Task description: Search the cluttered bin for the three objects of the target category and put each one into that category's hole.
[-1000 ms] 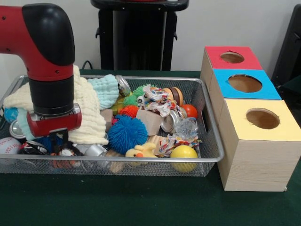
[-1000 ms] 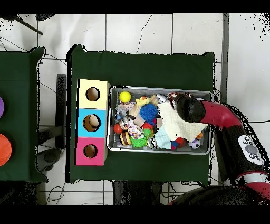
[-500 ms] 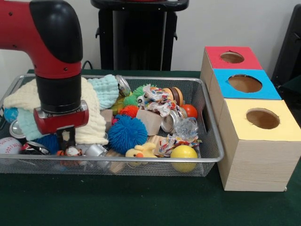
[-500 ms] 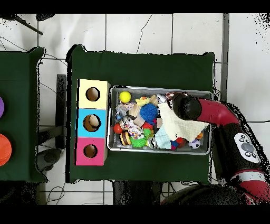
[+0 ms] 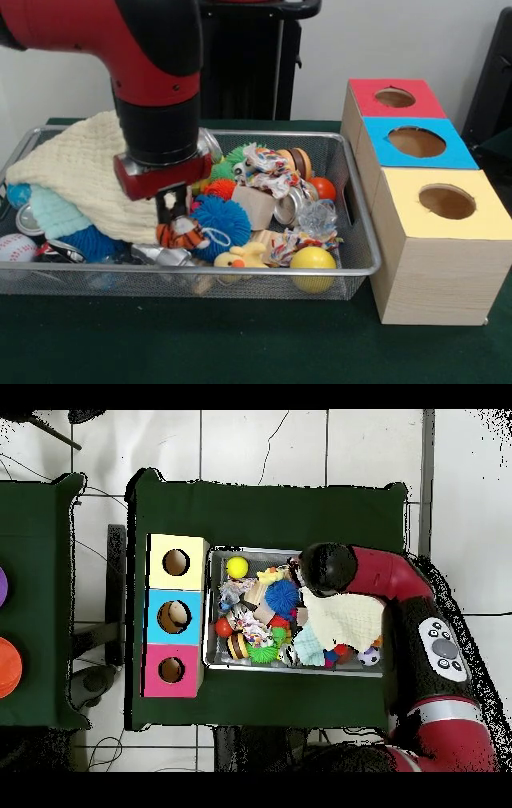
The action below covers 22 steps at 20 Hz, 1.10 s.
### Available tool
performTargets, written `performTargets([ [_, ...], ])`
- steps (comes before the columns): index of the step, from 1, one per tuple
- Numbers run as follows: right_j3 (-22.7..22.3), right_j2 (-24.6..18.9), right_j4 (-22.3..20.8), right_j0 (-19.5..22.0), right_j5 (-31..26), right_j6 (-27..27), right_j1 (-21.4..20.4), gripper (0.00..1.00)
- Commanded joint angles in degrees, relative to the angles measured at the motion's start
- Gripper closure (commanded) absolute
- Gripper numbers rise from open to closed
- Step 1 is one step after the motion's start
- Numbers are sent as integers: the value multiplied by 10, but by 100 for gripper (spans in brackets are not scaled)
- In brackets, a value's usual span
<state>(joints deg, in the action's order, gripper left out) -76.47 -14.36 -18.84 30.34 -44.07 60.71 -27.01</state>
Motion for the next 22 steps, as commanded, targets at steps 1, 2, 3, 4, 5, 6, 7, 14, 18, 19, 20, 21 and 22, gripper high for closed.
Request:
performTargets([
  [1, 12, 25, 35, -12, -103, 104, -51, 100],
  [2, 8, 24, 36, -10, -100, 99, -53, 100],
  [3, 6, 24, 36, -8, -99, 94, -55, 100],
  [4, 5, 25, 36, -9, -98, 94, -53, 100],
  [5, 4, 26, 37, -10, -98, 93, -53, 100],
  [6, 3, 26, 37, -10, -98, 92, -53, 100],
  [7, -3, 26, 40, -8, -96, 92, -56, 100],
  [14, -44, 50, 56, -15, -96, 117, -77, 100],
  [18, -61, 74, 73, -30, -115, 155, -83, 100],
  [19, -69, 82, 79, -35, -119, 169, -86, 100],
  [20, -75, 90, 86, -41, -126, 182, -87, 100],
  [21, -83, 97, 93, -45, -127, 191, -88, 100],
  [22, -91, 103, 100, -50, -130, 198, -91, 100],
])
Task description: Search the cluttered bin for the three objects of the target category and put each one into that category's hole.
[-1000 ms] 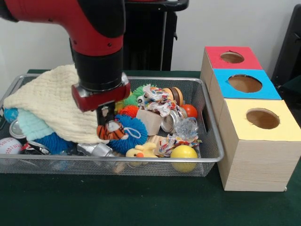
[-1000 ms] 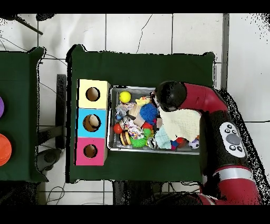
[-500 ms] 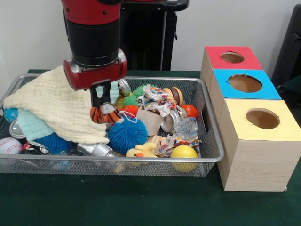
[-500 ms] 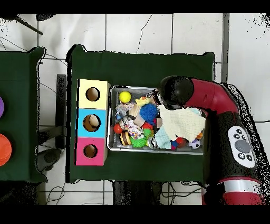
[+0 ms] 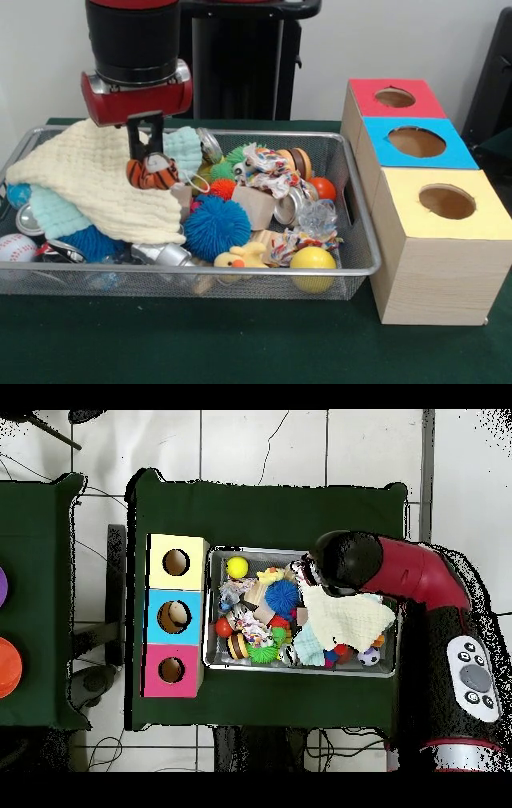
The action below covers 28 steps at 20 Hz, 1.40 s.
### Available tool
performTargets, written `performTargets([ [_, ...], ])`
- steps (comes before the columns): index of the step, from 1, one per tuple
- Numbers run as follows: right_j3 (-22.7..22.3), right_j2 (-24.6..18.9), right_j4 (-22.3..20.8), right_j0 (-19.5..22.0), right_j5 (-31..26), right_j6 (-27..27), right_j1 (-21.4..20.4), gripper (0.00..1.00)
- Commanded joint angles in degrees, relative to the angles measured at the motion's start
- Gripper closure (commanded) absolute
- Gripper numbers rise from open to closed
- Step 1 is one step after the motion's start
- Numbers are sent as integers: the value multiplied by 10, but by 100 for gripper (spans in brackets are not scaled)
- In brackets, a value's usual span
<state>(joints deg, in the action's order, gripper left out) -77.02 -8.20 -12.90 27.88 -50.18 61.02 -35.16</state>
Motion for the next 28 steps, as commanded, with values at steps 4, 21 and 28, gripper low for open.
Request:
performTargets([
  [4, -109, 70, 57, -48, -70, 219, -17, 100],
  [21, -254, 130, 161, -115, -14, 325, -54, 100],
  [28, -312, 138, 188, -130, 15, 340, -74, 100],
])
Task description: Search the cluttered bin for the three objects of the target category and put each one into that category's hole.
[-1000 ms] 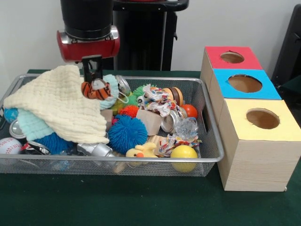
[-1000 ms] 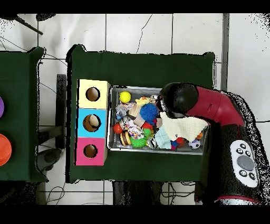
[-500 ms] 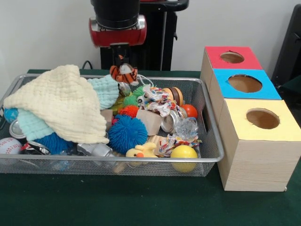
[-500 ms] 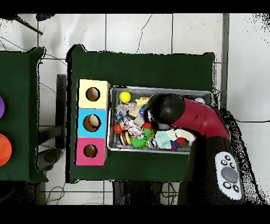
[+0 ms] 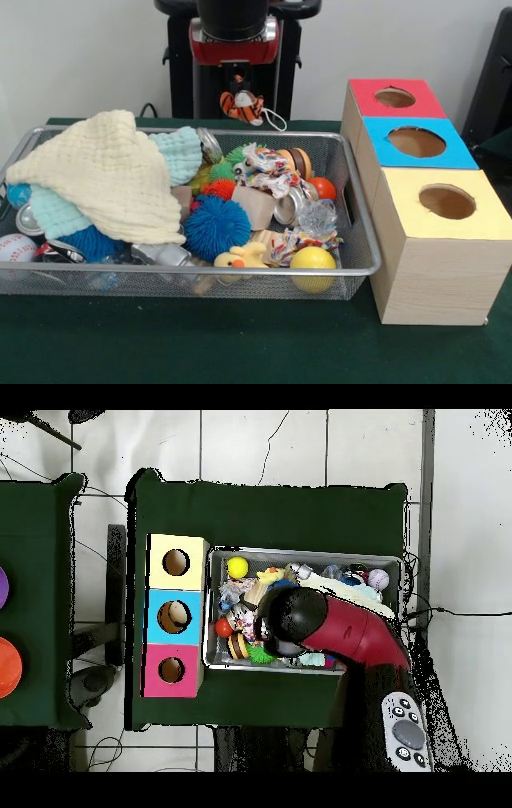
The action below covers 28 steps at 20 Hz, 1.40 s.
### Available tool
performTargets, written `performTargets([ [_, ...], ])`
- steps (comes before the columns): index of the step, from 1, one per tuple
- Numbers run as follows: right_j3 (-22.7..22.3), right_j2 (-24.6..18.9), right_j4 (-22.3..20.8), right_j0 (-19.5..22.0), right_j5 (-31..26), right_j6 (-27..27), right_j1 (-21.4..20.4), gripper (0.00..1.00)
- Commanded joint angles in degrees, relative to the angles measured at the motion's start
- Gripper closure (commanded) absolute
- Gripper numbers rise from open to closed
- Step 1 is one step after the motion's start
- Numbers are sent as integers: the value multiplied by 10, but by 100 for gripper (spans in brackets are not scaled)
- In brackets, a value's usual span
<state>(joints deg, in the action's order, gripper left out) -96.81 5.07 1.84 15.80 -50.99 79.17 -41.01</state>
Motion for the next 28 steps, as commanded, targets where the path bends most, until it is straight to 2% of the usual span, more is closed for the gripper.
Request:
performTargets([
  [1, -129, 4, 45, -10, 36, 157, -18, 100],
  [6, -183, -1, 67, -10, 98, 158, -21, 100],
  [9, -211, 1, 86, -24, 106, 172, -38, 100],
  [12, -226, 8, 100, -45, 95, 186, -54, 100],
  [17, -251, 13, 126, -83, 111, 208, -64, 100],
  [28, -333, -4, 214, -180, 218, 253, -68, 100],
])
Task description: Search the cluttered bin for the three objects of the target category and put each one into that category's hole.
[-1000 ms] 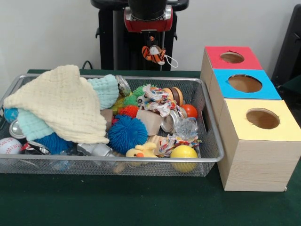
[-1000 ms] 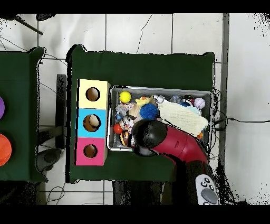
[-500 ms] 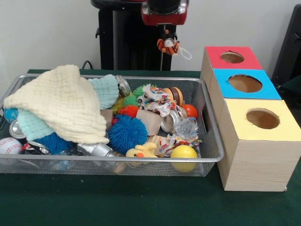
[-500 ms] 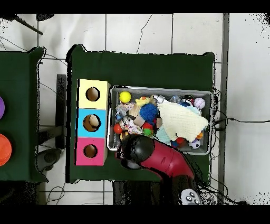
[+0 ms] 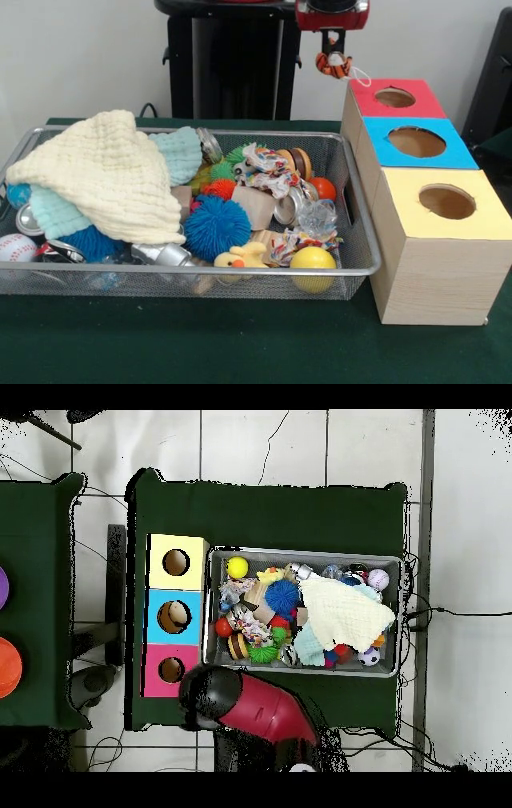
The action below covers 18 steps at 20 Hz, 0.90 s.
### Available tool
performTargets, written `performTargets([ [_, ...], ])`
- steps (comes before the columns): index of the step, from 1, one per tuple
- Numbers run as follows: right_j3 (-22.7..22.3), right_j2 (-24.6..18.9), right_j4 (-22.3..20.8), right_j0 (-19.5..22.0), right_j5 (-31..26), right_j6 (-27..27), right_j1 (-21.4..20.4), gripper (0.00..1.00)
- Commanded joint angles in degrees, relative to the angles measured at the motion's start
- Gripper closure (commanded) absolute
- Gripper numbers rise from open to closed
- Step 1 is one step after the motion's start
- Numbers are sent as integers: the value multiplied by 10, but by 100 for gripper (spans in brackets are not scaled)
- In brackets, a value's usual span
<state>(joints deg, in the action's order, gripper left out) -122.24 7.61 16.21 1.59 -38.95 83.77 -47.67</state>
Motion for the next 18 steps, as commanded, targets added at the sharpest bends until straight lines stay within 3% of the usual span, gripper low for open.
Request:
performTargets([
  [1, -86, -34, 78, -43, 108, 206, 0, 100],
  [8, -122, -59, 104, -52, 178, 206, 11, 100],
  [18, -191, -140, 116, -12, 313, 221, 42, 100],
])
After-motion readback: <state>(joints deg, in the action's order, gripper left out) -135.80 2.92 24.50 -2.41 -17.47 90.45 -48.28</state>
